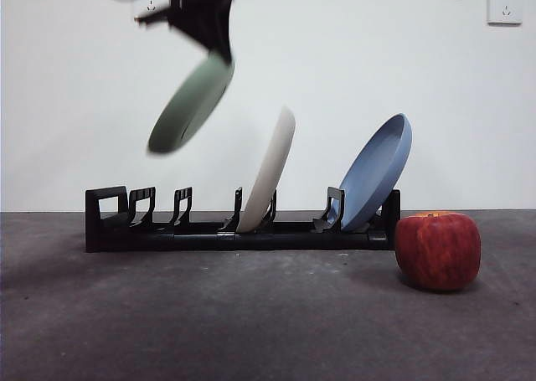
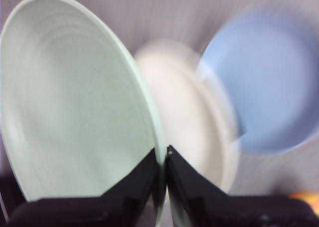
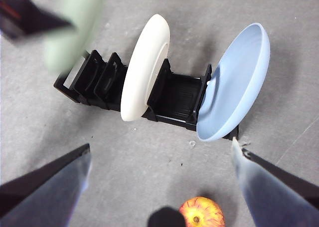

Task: Take the green plate from the plate rack,put the plate on the table,take the apple from the table,put the apple in the plate

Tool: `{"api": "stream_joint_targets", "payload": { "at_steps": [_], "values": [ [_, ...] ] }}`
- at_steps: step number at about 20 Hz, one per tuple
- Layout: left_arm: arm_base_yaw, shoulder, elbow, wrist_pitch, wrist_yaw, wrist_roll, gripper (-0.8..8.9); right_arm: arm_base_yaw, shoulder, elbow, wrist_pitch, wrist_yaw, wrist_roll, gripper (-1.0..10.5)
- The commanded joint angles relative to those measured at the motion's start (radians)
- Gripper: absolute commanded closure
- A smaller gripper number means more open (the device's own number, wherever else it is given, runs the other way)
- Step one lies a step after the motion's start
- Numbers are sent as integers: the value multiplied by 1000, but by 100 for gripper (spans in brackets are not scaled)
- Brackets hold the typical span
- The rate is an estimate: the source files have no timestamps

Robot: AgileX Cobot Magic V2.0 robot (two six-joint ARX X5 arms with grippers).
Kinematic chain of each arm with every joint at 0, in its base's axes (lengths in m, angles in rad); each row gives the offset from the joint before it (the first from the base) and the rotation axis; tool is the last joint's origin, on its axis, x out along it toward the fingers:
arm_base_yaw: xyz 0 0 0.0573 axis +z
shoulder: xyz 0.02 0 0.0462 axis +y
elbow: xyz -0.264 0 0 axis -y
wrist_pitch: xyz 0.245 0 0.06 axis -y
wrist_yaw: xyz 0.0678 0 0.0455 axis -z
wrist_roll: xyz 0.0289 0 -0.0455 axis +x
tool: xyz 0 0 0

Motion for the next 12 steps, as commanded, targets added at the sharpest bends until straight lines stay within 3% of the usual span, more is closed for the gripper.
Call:
{"api": "stream_joint_targets", "payload": {
  "at_steps": [1,5,7,10,12],
  "values": [
    [-34,-4,186,-46,-3,16,822,2,4,2,2,1,5,474],
    [-121,-4,555,-200,-3,55,822,2,4,2,4,1,3,474],
    [-166,-34,628,-200,-3,57,822,1,4,2,5,1,3,474],
    [-249,-129,614,-209,-34,100,822,1,4,2,3,1,-3,474],
    [-321,-218,529,-209,-117,120,822,1,4,2,2,1,-17,474]
  ]
}}
